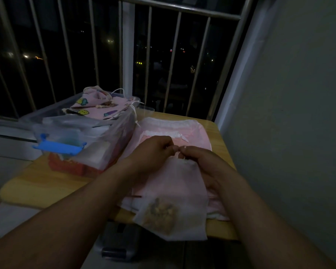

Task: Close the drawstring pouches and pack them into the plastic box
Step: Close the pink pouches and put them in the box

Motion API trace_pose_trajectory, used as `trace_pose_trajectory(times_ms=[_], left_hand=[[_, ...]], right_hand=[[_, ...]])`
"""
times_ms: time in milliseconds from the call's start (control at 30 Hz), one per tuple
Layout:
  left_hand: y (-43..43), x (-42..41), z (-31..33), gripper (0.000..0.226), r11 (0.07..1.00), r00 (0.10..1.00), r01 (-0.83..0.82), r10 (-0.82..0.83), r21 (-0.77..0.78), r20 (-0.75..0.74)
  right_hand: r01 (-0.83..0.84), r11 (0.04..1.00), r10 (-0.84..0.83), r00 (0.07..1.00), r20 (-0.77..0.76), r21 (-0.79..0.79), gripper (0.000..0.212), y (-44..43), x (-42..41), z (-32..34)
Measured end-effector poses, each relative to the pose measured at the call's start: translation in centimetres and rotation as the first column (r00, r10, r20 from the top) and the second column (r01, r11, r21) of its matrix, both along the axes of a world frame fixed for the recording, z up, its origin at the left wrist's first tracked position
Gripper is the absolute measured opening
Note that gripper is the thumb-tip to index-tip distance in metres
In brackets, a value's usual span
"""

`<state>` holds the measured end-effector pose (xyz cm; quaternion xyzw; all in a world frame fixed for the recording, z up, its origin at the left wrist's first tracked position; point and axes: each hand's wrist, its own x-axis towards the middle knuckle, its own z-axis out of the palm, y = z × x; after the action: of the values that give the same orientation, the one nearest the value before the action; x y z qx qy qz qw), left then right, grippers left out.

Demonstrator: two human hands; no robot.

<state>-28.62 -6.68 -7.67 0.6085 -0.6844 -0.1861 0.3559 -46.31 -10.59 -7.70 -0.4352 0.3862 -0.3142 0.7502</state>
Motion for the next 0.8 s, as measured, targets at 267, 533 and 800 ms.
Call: trace_pose_trajectory(times_ms=[267,533,800], left_hand=[[0.5,0.1,0.7,0.025,0.997,0.982,0.020,-0.006,0.076,-0.187],[0.8,0.4,0.5,0.018,0.954,0.901,0.104,0.030,0.282,-0.433],[0.2,0.4,-0.3,0.011,0.980,0.909,0.123,-0.048,0.157,-0.413]], right_hand=[[0.079,0.946,-0.139,0.975,-0.173,-0.314,0.010,0.5,0.3,0.1],[0.032,0.868,-0.220,0.919,-0.327,-0.495,0.004,0.6,0.2,0.0],[0.041,0.855,-0.236,0.918,-0.318,-0.517,0.005,0.2,-0.3,-0.1]])
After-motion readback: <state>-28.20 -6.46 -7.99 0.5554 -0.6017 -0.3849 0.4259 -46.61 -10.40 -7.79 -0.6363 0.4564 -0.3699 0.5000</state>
